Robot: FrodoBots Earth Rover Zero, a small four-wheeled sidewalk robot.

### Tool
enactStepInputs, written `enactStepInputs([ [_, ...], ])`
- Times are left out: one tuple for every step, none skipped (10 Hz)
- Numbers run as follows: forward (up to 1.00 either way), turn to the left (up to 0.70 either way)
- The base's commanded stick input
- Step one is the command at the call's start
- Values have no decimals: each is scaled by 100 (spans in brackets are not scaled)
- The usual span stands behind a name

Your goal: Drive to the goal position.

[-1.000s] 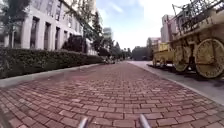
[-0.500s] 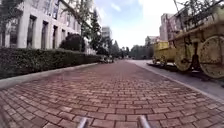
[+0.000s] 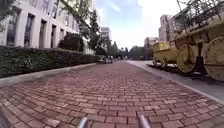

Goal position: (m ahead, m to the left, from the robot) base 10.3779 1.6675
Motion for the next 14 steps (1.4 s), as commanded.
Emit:
enactStepInputs([
  [70, 0],
  [70, 0],
  [70, 0],
  [70, 0],
  [70, 0],
  [70, 0],
  [70, 0],
  [70, 0],
  [70, 0],
  [70, 0],
  [70, 0],
  [70, 0],
  [70, 0],
  [70, 0],
])
